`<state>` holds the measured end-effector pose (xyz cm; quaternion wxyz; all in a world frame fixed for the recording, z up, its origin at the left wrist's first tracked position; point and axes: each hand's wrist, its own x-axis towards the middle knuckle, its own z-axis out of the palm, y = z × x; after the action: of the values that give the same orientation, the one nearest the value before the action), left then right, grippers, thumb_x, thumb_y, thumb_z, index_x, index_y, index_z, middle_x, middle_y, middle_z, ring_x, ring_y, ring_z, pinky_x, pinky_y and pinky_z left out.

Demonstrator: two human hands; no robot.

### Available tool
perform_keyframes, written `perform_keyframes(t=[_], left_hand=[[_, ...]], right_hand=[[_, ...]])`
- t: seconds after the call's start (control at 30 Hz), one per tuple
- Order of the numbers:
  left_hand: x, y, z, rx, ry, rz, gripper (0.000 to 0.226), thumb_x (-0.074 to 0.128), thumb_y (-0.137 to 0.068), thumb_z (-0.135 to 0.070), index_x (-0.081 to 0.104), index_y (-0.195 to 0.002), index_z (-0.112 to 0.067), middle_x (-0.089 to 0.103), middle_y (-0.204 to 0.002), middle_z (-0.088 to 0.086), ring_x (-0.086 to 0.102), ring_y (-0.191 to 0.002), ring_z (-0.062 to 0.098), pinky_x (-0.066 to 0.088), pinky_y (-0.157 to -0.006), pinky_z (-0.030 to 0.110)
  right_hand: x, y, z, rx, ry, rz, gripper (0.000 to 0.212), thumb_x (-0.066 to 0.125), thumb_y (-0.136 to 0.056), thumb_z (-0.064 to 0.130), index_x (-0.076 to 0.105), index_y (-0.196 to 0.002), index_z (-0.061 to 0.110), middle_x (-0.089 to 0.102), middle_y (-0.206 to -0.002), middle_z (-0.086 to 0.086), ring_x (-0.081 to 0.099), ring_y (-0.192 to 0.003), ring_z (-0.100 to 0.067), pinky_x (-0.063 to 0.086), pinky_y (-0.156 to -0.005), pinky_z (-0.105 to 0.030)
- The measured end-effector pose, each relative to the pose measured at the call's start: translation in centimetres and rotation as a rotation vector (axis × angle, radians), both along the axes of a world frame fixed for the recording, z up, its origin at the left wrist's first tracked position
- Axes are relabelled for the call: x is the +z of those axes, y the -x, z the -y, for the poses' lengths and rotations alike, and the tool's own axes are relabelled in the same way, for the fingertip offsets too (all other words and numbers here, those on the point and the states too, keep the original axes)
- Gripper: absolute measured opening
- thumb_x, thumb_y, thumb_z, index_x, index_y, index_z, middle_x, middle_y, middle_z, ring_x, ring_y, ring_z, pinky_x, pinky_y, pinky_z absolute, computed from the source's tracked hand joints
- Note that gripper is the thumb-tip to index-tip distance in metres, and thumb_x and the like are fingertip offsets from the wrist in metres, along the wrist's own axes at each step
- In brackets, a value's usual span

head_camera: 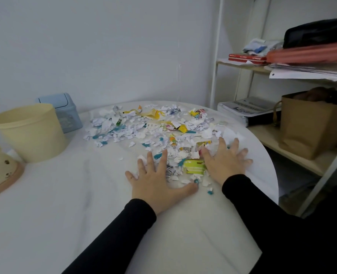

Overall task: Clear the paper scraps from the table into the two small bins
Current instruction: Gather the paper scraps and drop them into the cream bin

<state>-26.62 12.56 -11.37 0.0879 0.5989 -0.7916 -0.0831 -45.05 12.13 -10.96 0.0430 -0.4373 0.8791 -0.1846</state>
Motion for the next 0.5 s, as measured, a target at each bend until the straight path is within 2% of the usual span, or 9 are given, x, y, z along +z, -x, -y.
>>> perform_keyframes(t=[0.1,0.17,0.23,0.3,0.4,0.5], left_hand=[[-0.2,0.9,1.4,0.023,0.006,0.022,0.112,0.028,-0.061,-0.094,-0.012,-0.148,-0.037,-0.012,-0.159,0.004,-0.007,-0.146,0.032,-0.001,-0.111,0.06],[0.0,1.4,2.7,0.024,0.0,0.016,0.101,0.029,-0.071,-0.087,-0.006,-0.15,-0.034,-0.007,-0.16,0.006,-0.005,-0.146,0.032,-0.002,-0.112,0.059],[0.2,1.7,3.6,0.024,0.013,-0.003,0.092,0.032,-0.078,-0.079,-0.001,-0.151,-0.034,-0.004,-0.16,0.005,-0.001,-0.146,0.032,0.001,-0.113,0.06],[0.5,1.6,3.7,0.042,0.063,-0.033,0.087,0.033,-0.08,-0.075,0.001,-0.15,-0.035,-0.002,-0.16,0.004,0.001,-0.146,0.033,0.002,-0.111,0.061],[1.1,1.8,2.9,0.051,0.139,-0.104,0.089,0.029,-0.078,-0.079,0.0,-0.15,-0.037,-0.004,-0.16,0.002,-0.004,-0.146,0.033,-0.001,-0.11,0.062],[1.2,3.3,1.0,-0.035,0.154,-0.109,0.102,0.03,-0.065,-0.09,-0.007,-0.148,-0.042,-0.013,-0.159,-0.001,-0.013,-0.145,0.031,-0.004,-0.11,0.061]], right_hand=[[-0.7,-0.3,0.7,0.099,0.025,-0.008,0.071,0.024,-0.091,0.064,0.025,-0.147,0.02,0.019,-0.154,-0.015,0.016,-0.139,-0.045,0.015,-0.113,-0.056],[-0.9,-0.9,0.8,0.23,0.101,-0.012,0.061,0.03,-0.093,0.058,0.035,-0.141,0.02,0.026,-0.151,-0.012,0.024,-0.138,-0.038,0.023,-0.112,-0.05],[-0.5,-0.9,0.8,0.285,0.184,-0.004,0.054,0.034,-0.095,0.051,0.038,-0.139,0.022,0.03,-0.15,-0.007,0.031,-0.137,-0.028,0.028,-0.108,-0.045],[0.3,-0.3,1.1,0.251,0.266,-0.05,0.05,0.036,-0.095,0.049,0.042,-0.138,0.024,0.032,-0.151,-0.001,0.033,-0.137,-0.021,0.028,-0.106,-0.043],[0.9,1.5,2.2,0.196,0.344,-0.132,0.045,0.041,-0.094,0.045,0.05,-0.132,0.024,0.038,-0.144,0.001,0.037,-0.13,-0.022,0.031,-0.103,-0.045],[0.6,3.1,3.9,0.15,0.278,-0.154,0.048,0.043,-0.092,0.045,0.047,-0.134,0.023,0.031,-0.148,-0.003,0.026,-0.136,-0.028,0.029,-0.104,-0.049]])
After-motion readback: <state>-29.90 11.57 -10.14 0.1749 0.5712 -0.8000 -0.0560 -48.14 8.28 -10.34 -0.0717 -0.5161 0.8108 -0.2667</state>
